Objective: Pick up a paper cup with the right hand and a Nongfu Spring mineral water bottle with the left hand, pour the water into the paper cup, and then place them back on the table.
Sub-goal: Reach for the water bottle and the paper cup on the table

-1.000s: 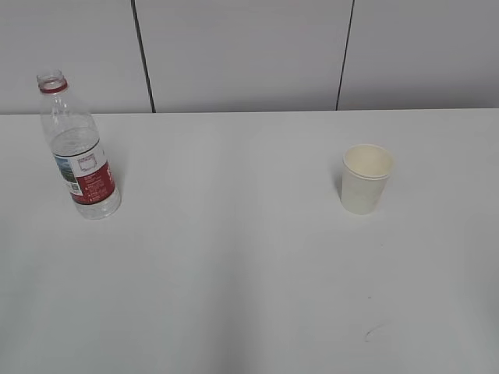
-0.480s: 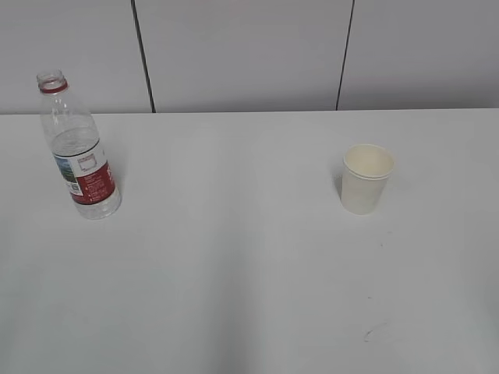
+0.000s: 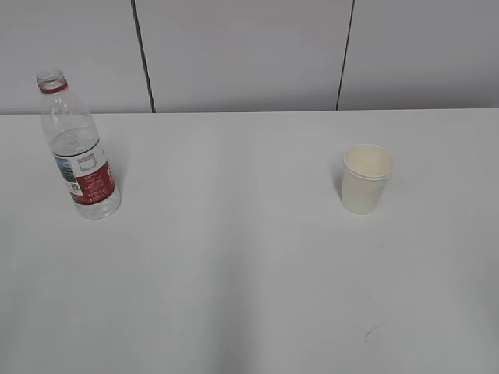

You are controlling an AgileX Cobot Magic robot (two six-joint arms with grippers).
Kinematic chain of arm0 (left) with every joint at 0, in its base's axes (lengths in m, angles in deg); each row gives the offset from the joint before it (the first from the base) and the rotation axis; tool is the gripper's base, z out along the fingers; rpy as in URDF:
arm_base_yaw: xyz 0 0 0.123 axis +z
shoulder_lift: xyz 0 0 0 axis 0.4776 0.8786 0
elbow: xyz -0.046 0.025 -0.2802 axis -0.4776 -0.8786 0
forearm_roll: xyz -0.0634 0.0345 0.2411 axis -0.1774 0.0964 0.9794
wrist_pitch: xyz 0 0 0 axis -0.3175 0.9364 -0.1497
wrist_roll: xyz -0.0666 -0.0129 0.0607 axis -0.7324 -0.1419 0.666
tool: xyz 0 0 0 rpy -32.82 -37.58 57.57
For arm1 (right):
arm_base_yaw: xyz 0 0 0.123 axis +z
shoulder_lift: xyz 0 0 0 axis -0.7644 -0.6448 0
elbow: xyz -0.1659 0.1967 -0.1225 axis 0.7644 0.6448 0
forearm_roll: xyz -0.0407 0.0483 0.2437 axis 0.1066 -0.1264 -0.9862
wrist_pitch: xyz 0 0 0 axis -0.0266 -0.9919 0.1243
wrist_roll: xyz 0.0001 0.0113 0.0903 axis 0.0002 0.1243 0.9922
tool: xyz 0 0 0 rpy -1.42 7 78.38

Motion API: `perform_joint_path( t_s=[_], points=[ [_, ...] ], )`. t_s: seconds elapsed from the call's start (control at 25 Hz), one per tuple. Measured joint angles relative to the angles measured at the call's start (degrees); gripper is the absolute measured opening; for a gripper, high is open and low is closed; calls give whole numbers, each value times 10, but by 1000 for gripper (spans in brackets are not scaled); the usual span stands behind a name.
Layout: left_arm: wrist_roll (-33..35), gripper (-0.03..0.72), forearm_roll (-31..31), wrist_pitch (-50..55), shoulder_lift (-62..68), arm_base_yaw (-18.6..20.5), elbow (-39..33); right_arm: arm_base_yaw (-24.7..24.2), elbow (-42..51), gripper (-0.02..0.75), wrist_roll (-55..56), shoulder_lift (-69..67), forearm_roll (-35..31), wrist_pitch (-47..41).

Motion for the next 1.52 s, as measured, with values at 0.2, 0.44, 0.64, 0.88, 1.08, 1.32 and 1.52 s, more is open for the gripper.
perform_joint_path(
  t_s=[0.2, 0.44, 0.64, 0.88, 1.08, 1.32, 1.52],
  points=[
    [0, 667, 0, 0, 0, 0, 0, 0, -24, 577, -15, -39, -29, 62],
    [0, 658, 0, 0, 0, 0, 0, 0, -24, 577, -19, -177, -34, 179],
    [0, 651, 0, 0, 0, 0, 0, 0, -24, 577, -19, -276, -38, 329],
    [0, 643, 0, 0, 0, 0, 0, 0, -22, 577, -19, -398, -45, 461],
    [0, 634, 0, 0, 0, 0, 0, 0, 4, 577, -19, -499, -45, 609],
    [0, 627, 0, 0, 0, 0, 0, 0, 51, 577, -19, -604, -34, 792],
    [0, 625, 0, 0, 0, 0, 0, 0, 87, 577, -9, -700, 15, 951]
  ],
)
